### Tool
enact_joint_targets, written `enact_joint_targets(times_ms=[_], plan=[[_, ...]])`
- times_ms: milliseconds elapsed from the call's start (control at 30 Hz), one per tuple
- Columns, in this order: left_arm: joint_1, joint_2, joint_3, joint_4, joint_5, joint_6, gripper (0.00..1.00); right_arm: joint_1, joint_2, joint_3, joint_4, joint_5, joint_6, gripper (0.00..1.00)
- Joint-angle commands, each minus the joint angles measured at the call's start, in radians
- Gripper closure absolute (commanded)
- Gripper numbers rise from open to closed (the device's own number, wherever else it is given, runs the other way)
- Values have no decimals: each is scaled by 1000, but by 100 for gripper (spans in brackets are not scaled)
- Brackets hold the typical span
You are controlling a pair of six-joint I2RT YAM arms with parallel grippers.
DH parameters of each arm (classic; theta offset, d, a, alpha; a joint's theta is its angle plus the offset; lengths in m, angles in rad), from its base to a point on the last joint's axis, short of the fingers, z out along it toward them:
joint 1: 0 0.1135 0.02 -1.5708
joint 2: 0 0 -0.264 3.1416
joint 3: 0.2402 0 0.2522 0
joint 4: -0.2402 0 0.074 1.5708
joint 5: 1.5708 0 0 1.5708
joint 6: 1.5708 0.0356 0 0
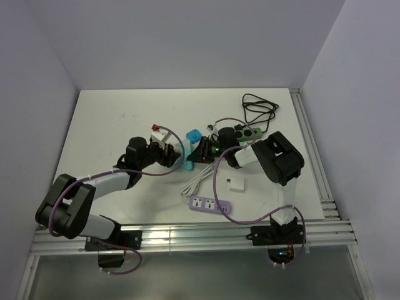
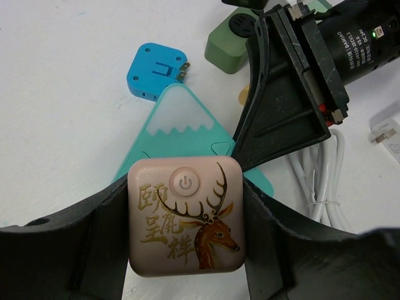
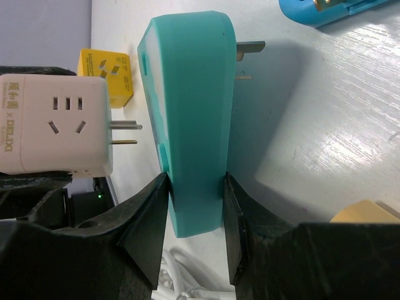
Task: Insert the plug
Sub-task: Move the socket to the center of the board.
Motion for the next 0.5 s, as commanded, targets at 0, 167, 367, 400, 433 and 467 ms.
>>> enact_joint_targets(times_ms=[0, 167, 367, 400, 433, 467], plan=[[-8, -7, 20, 84, 21, 26, 100, -7, 21, -7, -71, 14, -37, 90], [-14, 10, 27, 84, 16, 67, 99, -8, 26, -7, -71, 11, -36, 91], [-18, 59, 54, 65, 7, 73, 100, -13, 38, -4, -62, 5, -26, 91], [-19, 64, 60, 59, 7, 73, 100, -13, 38, -2, -62, 4, -25, 91], [-18, 66, 63, 59, 4, 73, 100, -14, 41, -1, -62, 2, -25, 91], [-21, 69, 63, 59, 2, 75, 100, -14, 41, -1, -60, 2, -23, 91]])
